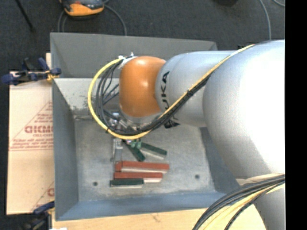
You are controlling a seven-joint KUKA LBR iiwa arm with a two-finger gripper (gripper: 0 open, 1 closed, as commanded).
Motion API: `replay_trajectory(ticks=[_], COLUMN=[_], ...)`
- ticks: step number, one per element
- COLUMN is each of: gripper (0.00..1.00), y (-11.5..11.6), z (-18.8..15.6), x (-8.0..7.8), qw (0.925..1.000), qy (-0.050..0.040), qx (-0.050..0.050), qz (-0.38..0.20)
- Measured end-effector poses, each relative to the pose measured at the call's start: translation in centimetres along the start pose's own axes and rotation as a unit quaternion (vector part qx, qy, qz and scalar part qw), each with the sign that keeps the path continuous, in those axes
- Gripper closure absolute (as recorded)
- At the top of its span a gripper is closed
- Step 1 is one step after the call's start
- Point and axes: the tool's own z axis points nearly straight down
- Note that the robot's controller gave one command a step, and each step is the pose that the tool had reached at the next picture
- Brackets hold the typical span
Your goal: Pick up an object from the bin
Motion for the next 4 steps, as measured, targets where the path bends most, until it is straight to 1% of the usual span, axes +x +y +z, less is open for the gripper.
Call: replay_trajectory(ticks=[1,2,3,4], gripper=[0.0,0.0,1.0,1.0], y=[-5.5,-7.7,-7.2,-7.2], z=[1.9,2.8,3.7,3.7], x=[3.1,3.5,9.6,9.6], qw=[0.9965,0.9956,0.9992,0.9992], qy=[0.0007,0.0028,0.0016,0.0015], qx=[0.0,0.001,-0.001,-0.001], qz=[-0.083,-0.094,-0.04,-0.039])
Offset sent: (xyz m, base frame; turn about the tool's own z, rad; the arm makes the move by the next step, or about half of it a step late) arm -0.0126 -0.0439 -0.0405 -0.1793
